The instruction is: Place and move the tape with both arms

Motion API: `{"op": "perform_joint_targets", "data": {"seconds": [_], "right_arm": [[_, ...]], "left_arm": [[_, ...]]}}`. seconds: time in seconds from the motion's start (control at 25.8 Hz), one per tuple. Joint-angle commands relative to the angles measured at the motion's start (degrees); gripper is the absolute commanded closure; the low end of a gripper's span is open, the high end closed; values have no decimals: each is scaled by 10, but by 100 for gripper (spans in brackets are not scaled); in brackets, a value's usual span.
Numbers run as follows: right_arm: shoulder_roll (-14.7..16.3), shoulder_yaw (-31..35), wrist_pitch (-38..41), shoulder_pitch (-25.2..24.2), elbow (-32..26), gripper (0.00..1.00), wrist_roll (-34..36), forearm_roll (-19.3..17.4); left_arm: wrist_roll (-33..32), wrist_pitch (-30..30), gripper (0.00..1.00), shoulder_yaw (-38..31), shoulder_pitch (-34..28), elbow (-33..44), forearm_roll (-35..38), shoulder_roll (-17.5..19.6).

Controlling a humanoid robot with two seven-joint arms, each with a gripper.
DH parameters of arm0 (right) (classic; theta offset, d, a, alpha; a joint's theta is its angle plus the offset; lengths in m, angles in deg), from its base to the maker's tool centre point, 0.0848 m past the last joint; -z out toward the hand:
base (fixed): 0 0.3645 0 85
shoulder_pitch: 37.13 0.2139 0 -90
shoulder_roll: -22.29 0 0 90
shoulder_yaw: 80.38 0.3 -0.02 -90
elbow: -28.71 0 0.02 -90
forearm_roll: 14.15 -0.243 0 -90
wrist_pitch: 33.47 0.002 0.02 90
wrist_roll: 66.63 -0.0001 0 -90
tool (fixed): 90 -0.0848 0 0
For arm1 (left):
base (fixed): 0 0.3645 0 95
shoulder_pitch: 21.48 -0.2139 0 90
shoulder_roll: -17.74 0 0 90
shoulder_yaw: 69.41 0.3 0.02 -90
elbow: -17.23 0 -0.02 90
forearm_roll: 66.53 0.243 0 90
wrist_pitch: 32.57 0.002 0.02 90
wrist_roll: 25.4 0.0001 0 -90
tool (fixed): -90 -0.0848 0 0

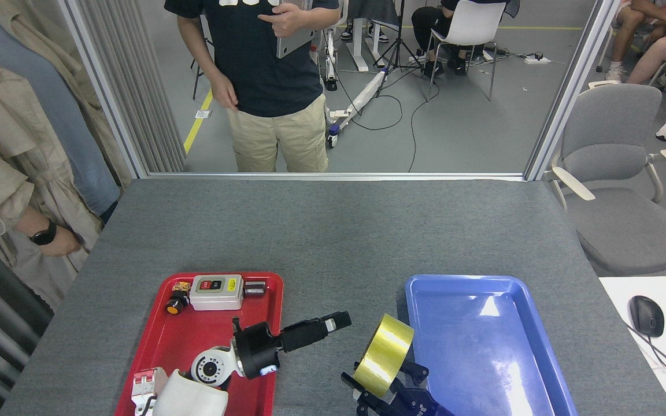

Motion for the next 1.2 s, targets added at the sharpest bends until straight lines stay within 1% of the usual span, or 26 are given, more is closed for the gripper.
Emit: {"op": "perform_joint_targets", "data": {"seconds": [0.0, 0.04, 0.08, 0.16, 0.19, 0.23, 0.27, 0.31, 0.35, 0.43, 0.5, 0.54, 0.58, 0.62, 0.7, 0.74, 0.89, 0.93, 1.01, 1.05, 1.09, 1.16], "right_arm": [[3, 1, -36, 1, -3, 100, 2, 9], [6, 1, -38, 1, -5, 100, 1, 12], [12, 8, -36, 1, -11, 100, 1, 12], [29, 33, -33, 1, -18, 100, 1, 11], [34, 50, -33, 2, -18, 100, 1, 11], [38, 63, -33, 3, -17, 100, -1, 12], [41, 75, -33, 4, -17, 100, -7, 12], [48, 85, -36, 5, -14, 100, -19, 11], [55, 99, -38, 6, -13, 100, -41, 8], [60, 116, -48, 11, -14, 100, -98, -5], [56, 120, -70, 25, -14, 100, -176, -34], [54, 120, -81, 33, -14, 100, -230, -48], [50, 120, -94, 42, -14, 100, -293, -54], [48, 120, -110, 56, -14, 100, -359, -56], [36, 120, -139, 78, -13, 100, -476, -63], [33, 120, -147, 88, -9, 100, -520, -73], [31, 121, -151, 124, 3, 100, -644, -145], [30, 121, -152, 132, 3, 100, -690, -161], [24, 121, -161, 146, 3, 100, -796, -192], [23, 120, -178, 153, 3, 100, -836, -202], [26, 121, -195, 160, 4, 100, -861, -208], [31, 120, -216, 172, 16, 100, -876, -215]], "left_arm": [[118, 0, 1, -36, 1, 6, 6, 32], [173, 0, 1, -36, 1, 9, 27, 49], [235, 0, 1, -36, 0, 20, 63, 65], [368, 0, 1, -34, -6, 69, 171, 100], [438, 59, 1, -33, -22, 110, 241, 112], [498, 129, 1, -33, -52, 156, 312, 119], [541, 203, 1, -33, -80, 203, 369, 125], [568, 275, 1, -33, -106, 247, 414, 135], [582, 338, 1, -33, -131, 282, 454, 147], [592, 413, 1, -33, -177, 322, 510, 166], [590, 425, 1, -33, -206, 331, 574, 171], [585, 425, 1, -33, -213, 330, 605, 170], [580, 427, 0, -33, -217, 328, 625, 171], [572, 429, 0, -33, -220, 327, 629, 171], [532, 431, 0, -39, -218, 319, 609, 170], [507, 432, 0, -42, -217, 316, 591, 171], [430, 431, 0, -45, -210, 303, 505, 184], [419, 426, 0, -45, -209, 302, 484, 185], [411, 421, 0, -43, -211, 311, 456, 186], [417, 420, 0, -42, -212, 312, 454, 186], [419, 420, 0, -42, -213, 312, 454, 185], [428, 420, 0, -42, -213, 311, 456, 181]]}}
